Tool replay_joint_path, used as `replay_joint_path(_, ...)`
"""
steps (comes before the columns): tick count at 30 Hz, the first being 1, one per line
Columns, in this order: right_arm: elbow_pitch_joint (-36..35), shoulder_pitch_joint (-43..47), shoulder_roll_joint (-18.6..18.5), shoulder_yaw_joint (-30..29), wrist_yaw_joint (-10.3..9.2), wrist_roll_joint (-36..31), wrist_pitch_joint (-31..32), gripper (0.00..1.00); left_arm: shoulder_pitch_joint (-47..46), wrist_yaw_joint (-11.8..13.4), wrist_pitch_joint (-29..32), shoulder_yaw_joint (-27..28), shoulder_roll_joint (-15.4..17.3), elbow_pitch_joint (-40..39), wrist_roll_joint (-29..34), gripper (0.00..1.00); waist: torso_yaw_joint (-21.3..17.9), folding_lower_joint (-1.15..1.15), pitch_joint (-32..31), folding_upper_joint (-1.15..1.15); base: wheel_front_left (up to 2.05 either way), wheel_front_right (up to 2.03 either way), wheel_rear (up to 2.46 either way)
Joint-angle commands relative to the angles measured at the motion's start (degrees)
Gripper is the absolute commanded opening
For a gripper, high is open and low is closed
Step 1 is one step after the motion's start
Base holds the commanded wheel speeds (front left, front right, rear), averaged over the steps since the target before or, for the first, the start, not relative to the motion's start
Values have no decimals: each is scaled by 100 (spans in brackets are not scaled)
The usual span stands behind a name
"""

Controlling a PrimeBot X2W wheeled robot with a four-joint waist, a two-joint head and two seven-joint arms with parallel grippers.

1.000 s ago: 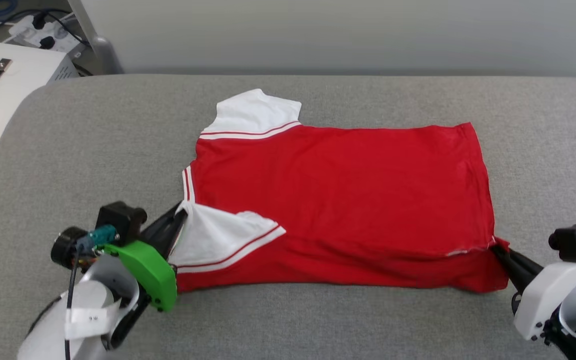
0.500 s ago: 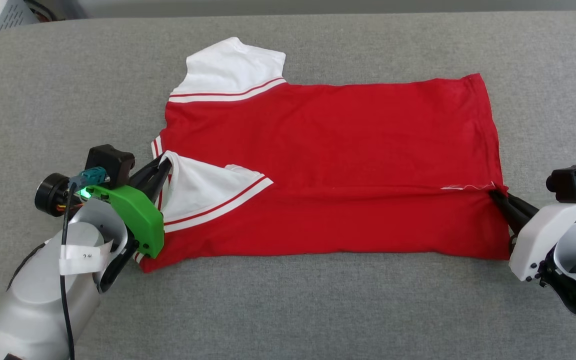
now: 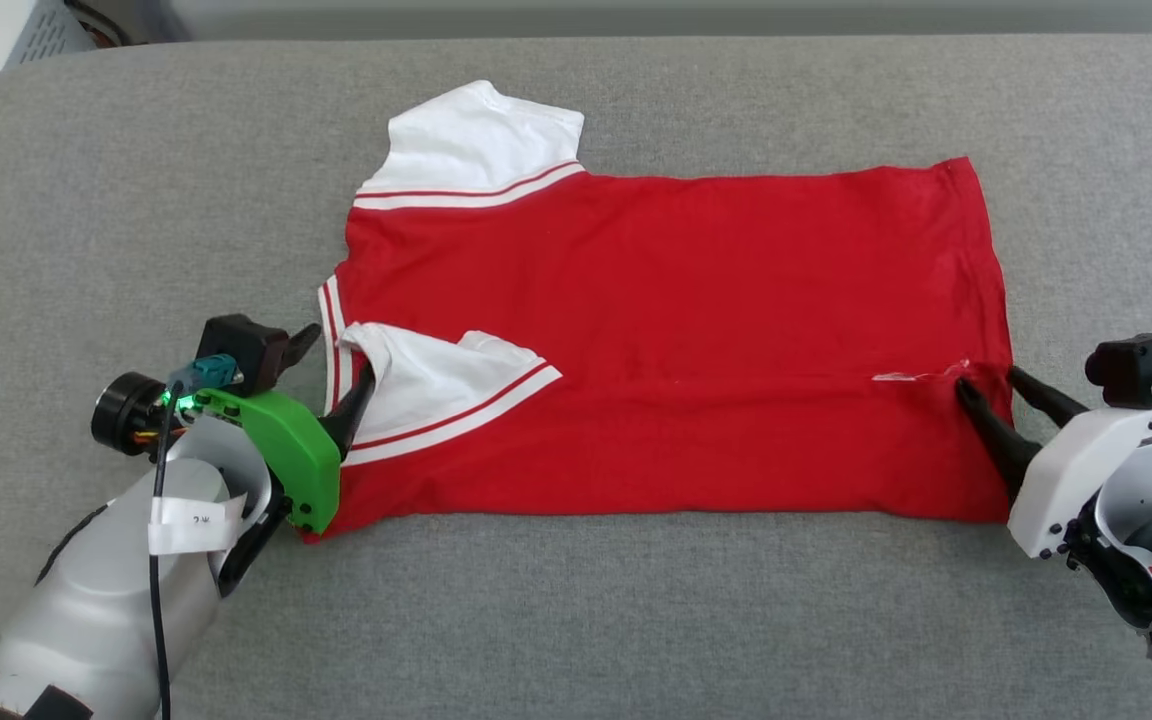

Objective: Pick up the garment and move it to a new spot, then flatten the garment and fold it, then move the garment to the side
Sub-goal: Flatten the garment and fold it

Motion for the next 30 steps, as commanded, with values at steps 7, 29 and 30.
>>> replay_joint_path(7, -503, 474, -170, -336, -3, 102, -199, 100, -420, -16, 197, -322, 441, -232, -171, 100, 230, -1, -544, 0, 0, 0, 0)
replay_joint_path(29, -1829, 1183, 282, -1216, -3, -517, 502, 100, -919, 43, 4536, -1342, 1249, -1639, -2416, 100, -10, -1, -749, 0, 0, 0, 0)
replay_joint_path(30, -1833, 1181, 304, -1226, -3, -523, 513, 100, -893, 61, 4602, -1368, 1238, -1618, -2439, 100, -29, -1, -733, 0, 0, 0, 0)
